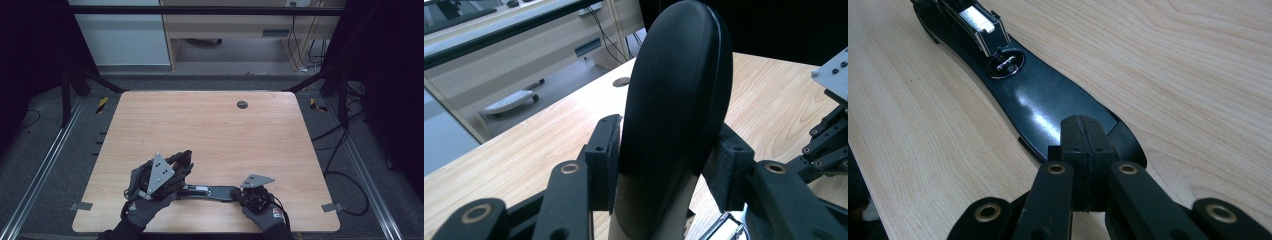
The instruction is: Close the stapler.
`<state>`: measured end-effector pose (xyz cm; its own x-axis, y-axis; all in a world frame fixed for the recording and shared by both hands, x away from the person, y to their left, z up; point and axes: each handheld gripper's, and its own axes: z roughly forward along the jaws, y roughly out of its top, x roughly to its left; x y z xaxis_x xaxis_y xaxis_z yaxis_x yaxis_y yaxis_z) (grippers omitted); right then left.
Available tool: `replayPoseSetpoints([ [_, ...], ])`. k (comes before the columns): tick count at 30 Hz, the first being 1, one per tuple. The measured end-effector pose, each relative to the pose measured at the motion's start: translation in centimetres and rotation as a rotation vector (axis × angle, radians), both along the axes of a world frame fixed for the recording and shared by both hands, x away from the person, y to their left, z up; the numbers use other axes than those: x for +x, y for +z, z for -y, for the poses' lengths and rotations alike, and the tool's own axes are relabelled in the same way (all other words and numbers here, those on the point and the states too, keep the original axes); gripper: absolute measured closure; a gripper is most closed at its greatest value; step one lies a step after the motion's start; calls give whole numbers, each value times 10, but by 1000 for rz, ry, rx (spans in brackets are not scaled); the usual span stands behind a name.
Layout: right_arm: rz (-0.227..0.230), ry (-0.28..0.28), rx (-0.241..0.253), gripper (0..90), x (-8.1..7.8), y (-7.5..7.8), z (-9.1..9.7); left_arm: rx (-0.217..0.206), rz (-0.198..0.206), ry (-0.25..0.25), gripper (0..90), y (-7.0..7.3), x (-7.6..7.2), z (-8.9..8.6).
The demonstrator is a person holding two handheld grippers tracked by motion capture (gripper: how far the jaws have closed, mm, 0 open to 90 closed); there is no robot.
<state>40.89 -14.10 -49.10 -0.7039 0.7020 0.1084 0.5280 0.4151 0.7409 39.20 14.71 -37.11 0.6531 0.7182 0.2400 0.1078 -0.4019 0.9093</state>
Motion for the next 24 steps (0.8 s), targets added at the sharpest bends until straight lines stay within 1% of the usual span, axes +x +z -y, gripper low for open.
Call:
replayPoseSetpoints([
  [24,-1,1,-1,900,0,0,0,23,3,-15,524,-3,0,9],
])
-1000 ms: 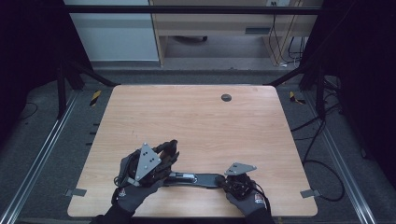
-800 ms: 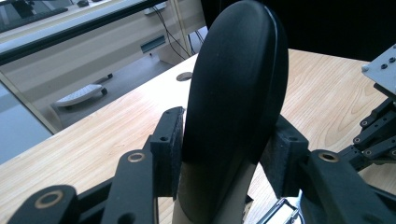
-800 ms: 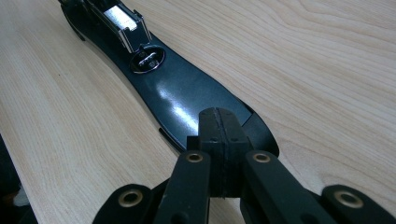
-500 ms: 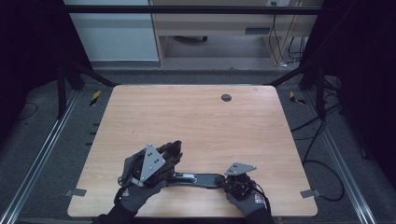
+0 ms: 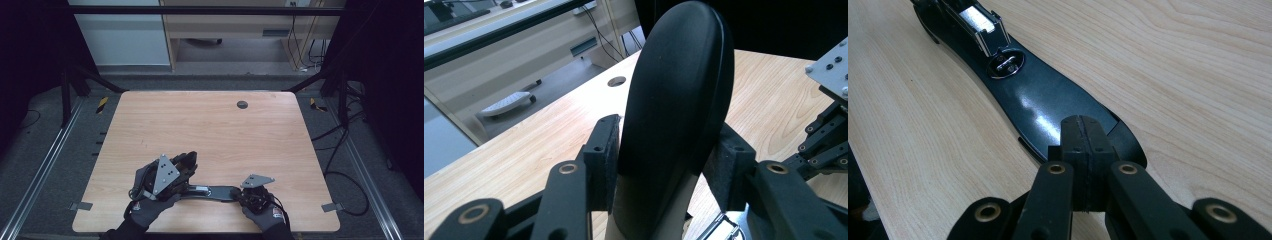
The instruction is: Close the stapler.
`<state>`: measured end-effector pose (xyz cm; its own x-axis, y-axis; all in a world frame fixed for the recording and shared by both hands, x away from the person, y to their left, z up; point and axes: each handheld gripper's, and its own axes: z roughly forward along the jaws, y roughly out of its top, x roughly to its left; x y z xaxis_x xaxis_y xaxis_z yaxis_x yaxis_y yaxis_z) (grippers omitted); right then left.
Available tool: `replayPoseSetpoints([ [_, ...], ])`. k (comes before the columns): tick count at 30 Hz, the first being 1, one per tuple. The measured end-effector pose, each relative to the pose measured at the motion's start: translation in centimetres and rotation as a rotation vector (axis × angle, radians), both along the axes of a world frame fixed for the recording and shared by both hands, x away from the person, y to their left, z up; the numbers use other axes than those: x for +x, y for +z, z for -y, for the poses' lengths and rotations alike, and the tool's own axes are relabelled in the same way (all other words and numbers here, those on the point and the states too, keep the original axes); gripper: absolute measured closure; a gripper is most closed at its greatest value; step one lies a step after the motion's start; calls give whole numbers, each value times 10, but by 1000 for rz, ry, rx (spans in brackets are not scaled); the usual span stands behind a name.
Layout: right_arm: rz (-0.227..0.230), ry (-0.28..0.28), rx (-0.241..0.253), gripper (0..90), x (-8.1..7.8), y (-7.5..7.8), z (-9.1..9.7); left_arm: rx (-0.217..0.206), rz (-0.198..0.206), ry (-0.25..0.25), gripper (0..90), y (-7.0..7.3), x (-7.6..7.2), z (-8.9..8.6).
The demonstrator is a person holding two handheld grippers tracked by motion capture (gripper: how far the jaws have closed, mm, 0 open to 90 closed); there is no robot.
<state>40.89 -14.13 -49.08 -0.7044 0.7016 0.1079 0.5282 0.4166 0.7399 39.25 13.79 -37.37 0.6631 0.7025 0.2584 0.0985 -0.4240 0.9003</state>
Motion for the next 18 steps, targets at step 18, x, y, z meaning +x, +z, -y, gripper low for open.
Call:
replayPoseSetpoints([
  [18,0,0,0,900,0,0,0,19,3,-9,519,-2,0,7],
])
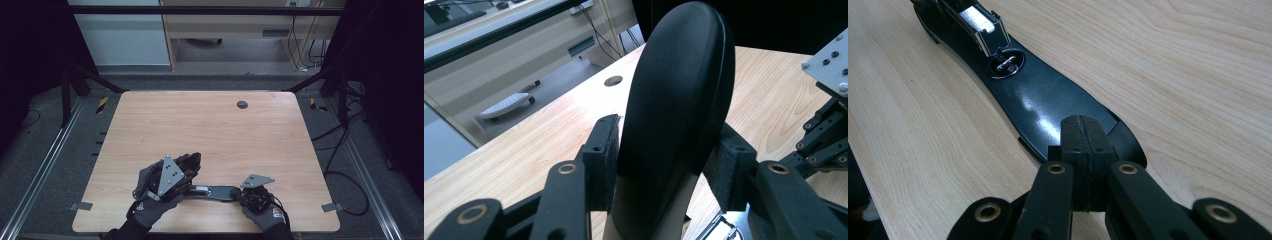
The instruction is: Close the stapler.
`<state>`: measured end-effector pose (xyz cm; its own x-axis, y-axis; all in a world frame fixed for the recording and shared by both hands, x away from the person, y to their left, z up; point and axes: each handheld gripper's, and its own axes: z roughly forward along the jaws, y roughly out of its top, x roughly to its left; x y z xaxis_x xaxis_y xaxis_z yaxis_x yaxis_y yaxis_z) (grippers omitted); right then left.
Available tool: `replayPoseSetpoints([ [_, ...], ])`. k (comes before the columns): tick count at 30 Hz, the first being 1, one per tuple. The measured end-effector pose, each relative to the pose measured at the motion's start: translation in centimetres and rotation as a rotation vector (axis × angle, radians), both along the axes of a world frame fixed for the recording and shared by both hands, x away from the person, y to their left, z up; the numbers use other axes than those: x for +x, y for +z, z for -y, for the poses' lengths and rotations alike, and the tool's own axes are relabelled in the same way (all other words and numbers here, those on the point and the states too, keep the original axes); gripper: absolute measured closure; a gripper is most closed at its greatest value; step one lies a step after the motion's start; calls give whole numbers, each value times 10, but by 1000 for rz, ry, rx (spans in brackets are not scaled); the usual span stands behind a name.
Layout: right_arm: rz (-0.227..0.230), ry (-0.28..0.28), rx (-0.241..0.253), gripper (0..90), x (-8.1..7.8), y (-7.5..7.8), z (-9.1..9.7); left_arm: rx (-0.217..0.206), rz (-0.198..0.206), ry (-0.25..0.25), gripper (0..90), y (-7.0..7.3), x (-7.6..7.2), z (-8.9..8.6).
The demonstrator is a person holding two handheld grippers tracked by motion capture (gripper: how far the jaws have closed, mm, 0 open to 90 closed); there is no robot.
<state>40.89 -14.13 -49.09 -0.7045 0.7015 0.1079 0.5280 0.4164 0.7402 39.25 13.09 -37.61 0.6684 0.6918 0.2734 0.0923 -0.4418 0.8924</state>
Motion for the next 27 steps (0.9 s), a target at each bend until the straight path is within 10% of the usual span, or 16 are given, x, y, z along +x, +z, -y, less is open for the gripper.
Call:
replayPoseSetpoints([
  [27,1,0,3,900,0,0,0,42,14,-13,514,-4,0,12],
])
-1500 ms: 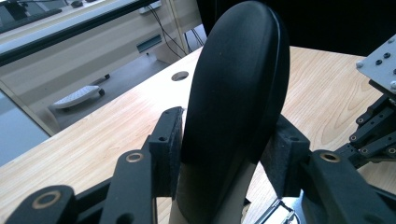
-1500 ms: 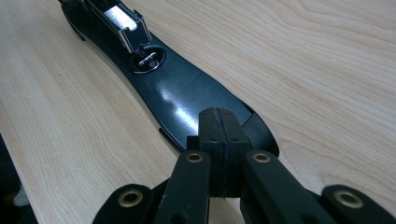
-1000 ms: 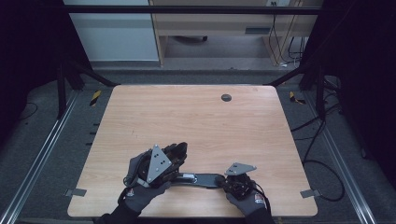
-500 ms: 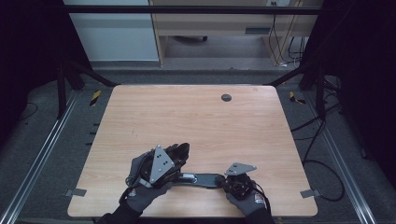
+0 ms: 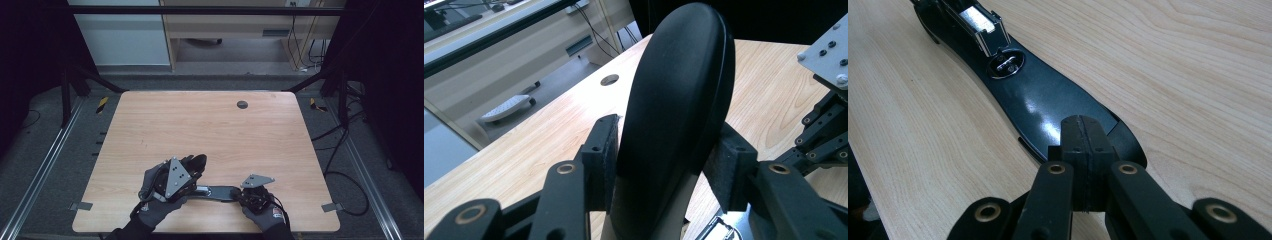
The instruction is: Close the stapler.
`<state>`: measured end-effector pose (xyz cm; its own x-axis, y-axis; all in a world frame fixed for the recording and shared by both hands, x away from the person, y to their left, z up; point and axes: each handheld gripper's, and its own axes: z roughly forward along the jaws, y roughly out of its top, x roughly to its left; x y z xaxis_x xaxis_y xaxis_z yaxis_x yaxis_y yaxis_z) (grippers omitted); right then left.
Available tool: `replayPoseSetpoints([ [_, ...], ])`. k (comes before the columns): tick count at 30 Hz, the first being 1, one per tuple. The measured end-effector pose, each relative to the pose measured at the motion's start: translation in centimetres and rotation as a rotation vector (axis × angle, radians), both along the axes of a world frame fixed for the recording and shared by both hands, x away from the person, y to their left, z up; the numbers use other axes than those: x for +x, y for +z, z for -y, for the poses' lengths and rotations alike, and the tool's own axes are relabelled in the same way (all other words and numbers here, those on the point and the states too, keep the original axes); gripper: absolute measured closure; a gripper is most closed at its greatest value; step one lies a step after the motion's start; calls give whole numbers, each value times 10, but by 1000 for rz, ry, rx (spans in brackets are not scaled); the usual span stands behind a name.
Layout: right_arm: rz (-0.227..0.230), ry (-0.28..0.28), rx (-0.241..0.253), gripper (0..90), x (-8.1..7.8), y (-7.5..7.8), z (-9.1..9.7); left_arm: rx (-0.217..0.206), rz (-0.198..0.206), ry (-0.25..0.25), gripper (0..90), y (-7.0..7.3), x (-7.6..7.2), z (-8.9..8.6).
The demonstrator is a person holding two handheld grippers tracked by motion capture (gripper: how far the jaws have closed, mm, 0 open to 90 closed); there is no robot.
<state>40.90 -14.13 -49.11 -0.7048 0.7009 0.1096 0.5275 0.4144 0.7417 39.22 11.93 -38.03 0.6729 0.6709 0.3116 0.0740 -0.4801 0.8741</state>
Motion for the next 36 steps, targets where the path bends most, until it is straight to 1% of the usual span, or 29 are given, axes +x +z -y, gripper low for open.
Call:
replayPoseSetpoints([
  [6,0,-1,-2,900,0,0,0,27,5,-9,512,-2,0,6],
  [9,0,0,0,900,0,0,0,28,6,-8,511,-3,0,8],
  [16,1,0,-1,900,0,0,0,50,13,-12,508,-6,-1,14],
  [31,0,1,-3,900,0,0,0,75,16,-22,501,-10,-1,22],
  [36,2,2,-2,900,0,0,0,77,17,-26,499,-11,-1,23],
])
